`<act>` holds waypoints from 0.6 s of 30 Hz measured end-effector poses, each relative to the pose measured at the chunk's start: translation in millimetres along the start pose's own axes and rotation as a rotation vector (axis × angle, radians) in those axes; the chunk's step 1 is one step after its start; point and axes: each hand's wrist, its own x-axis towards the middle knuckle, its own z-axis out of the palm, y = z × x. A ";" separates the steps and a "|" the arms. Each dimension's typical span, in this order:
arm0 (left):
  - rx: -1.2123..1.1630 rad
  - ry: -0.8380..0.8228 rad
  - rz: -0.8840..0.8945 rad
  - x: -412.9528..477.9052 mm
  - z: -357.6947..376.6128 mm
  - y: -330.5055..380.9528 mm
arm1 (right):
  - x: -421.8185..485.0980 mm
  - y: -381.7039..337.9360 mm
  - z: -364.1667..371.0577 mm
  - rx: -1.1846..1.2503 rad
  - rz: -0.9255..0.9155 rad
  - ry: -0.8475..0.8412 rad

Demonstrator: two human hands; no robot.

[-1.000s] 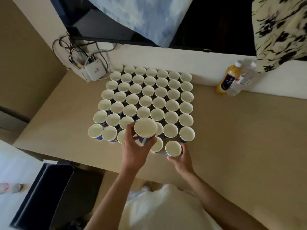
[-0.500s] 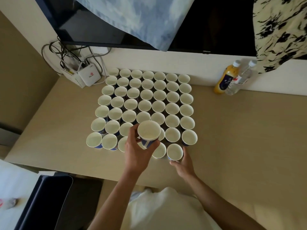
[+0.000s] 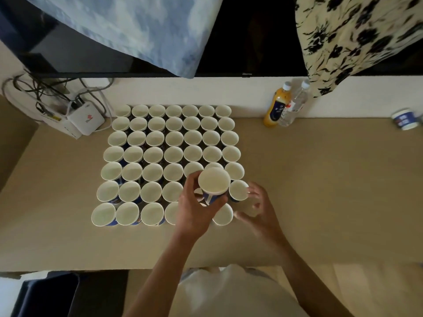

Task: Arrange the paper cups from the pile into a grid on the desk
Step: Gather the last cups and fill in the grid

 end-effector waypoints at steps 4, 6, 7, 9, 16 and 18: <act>-0.040 -0.163 -0.035 2.6 20.0 4.6 | 5.1 -46.0 -2.7 0.025 -0.091 -0.152; -0.033 -0.221 -0.035 2.1 28.4 6.7 | 7.5 -50.0 -4.1 0.048 -0.093 -0.120; -0.030 -0.241 -0.028 2.0 31.4 6.7 | 8.0 -48.6 -5.4 0.073 -0.082 -0.106; -0.030 -0.288 -0.027 2.3 34.7 5.7 | 6.8 -41.9 -8.3 0.113 -0.071 -0.068; -0.075 -0.209 -0.143 8.4 16.7 -1.1 | -2.9 6.2 -23.4 0.063 0.026 0.105; -0.097 -0.129 -0.186 10.0 9.1 -4.8 | -7.3 29.1 -21.4 0.002 0.078 0.096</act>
